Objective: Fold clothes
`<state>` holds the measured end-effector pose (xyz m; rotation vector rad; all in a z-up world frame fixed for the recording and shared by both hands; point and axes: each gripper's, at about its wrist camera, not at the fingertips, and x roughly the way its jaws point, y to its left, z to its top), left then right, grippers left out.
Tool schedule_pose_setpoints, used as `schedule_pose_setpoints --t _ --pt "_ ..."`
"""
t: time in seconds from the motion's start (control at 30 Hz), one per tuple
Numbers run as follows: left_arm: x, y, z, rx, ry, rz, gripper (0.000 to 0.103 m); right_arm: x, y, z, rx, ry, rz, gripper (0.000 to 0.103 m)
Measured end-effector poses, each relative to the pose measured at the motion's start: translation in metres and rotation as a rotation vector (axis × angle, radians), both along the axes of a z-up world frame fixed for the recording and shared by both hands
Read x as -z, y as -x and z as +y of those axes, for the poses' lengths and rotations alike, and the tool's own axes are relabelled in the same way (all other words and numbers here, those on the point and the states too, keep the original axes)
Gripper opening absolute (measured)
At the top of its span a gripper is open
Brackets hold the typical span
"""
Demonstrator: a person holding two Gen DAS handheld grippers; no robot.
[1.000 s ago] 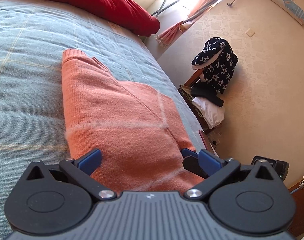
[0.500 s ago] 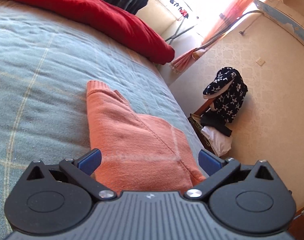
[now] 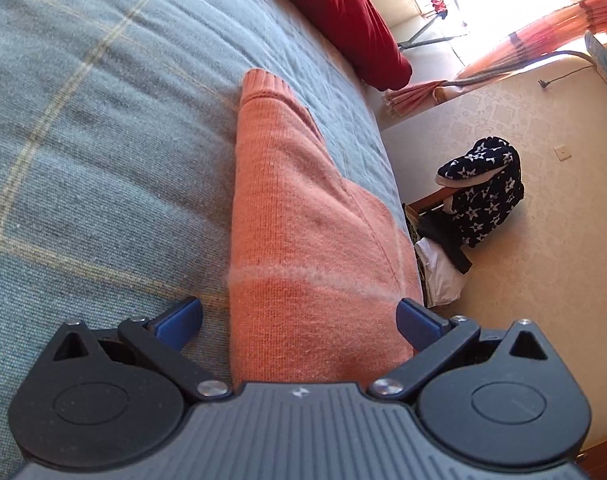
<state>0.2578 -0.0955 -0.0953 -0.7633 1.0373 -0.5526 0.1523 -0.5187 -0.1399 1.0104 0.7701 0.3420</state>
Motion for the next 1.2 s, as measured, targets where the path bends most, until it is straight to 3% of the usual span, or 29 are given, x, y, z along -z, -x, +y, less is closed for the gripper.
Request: schedule_pose_setpoints --t 0.2,0.43,0.7,0.8,0.93,1.2 --pt "0.009 -0.033 -0.014 0.07 0.034 0.036 0.102 -0.003 -0.04 0.005 -0.086 0.01 0.038 0.103" --pt "0.01 -0.056 -0.038 0.15 -0.008 0.05 0.102 -0.001 -0.078 0.006 -0.155 -0.032 0.079 0.103" --pt "0.013 -0.039 -0.026 0.228 0.063 0.113 0.102 -0.005 -0.054 0.01 -0.295 -0.042 0.107 0.103" --pt "0.02 -0.047 -0.037 0.239 0.075 0.119 0.102 -0.003 -0.061 0.013 -0.3 -0.042 0.127 0.103" --pt "0.025 -0.058 -0.052 0.248 0.069 0.13 0.102 0.006 -0.089 0.015 -0.29 -0.114 0.133 0.103" --pt "0.026 -0.045 -0.04 0.238 0.125 0.078 0.102 0.002 -0.069 0.019 -0.323 -0.082 0.079 0.103"
